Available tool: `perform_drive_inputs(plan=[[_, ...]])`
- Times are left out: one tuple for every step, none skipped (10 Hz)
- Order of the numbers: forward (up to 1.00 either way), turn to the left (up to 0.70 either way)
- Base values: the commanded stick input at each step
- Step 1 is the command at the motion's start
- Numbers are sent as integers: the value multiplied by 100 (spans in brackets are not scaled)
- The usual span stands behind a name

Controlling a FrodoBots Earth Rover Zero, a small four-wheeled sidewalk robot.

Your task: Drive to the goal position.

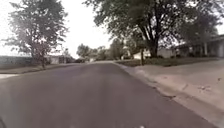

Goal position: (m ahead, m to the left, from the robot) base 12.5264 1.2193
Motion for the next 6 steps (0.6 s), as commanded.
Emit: perform_drive_inputs(plan=[[100, -1], [100, -1], [100, -1], [100, -1], [100, -1], [100, -1]])
